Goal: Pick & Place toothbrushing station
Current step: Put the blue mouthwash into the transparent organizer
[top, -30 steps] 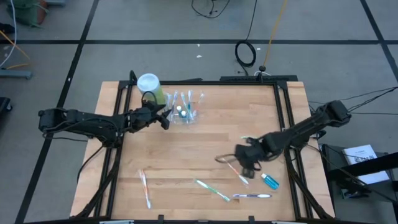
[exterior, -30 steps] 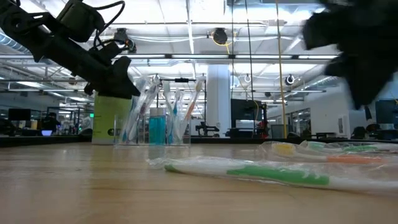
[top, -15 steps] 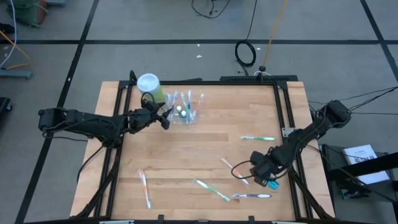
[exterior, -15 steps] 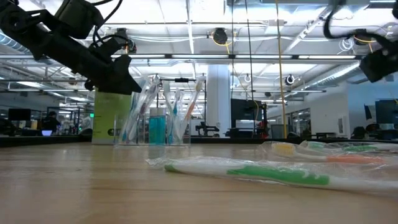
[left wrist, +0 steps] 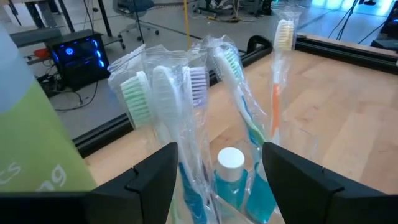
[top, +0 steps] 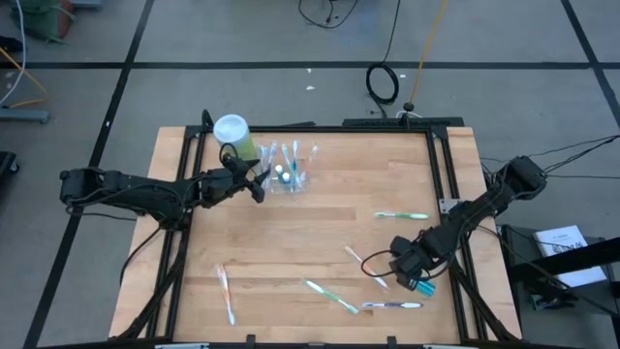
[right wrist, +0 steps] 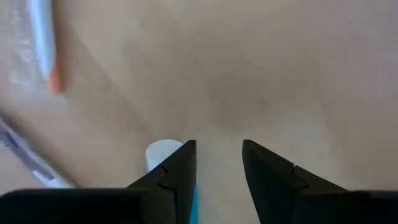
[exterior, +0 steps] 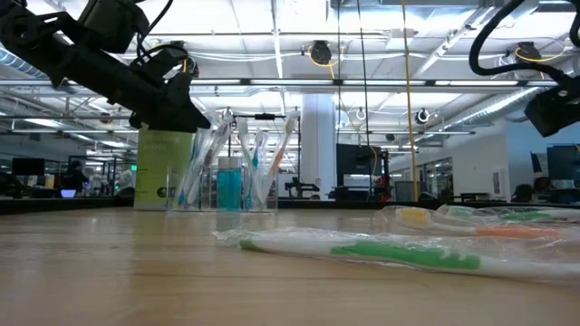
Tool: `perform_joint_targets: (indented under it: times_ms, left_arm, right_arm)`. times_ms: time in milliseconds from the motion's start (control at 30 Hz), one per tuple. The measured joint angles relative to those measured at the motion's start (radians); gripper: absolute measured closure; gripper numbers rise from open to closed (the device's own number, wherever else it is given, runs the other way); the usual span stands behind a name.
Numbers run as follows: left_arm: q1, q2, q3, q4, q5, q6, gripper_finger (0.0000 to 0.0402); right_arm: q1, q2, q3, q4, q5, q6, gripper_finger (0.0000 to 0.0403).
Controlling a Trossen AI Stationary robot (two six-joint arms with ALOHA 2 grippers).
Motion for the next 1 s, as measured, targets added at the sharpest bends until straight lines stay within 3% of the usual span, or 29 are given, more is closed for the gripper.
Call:
perform_joint_targets:
  times_ms: [200,467,700,800,1000]
  left_arm:
    - [0.0,0.0,0.0,0.012,-0.017,0.011,0.016]
    - [0.0,0.0,0.0,0.072,-0.012,0.057,0.016]
    - [0.001,0.0,0.0,0.076,-0.012,0.08,0.016]
    - [0.001,0.0,0.0,0.075,-0.011,0.095,0.016]
    - [0.001,0.0,0.0,0.075,-0.011,0.096,0.016]
  right_arm:
    - [-0.01,-0.003,0.0,0.021,-0.031,-0.002,0.0277]
    - [-0.062,-0.003,0.0,0.121,0.057,-0.106,0.0275]
    - [-0.117,-0.003,0.0,0.192,0.135,-0.243,0.0222]
    - [-0.132,-0.003,0.0,0.199,0.093,-0.264,0.0195]
    - [-0.128,-0.007,0.0,0.196,-0.138,-0.177,0.0182]
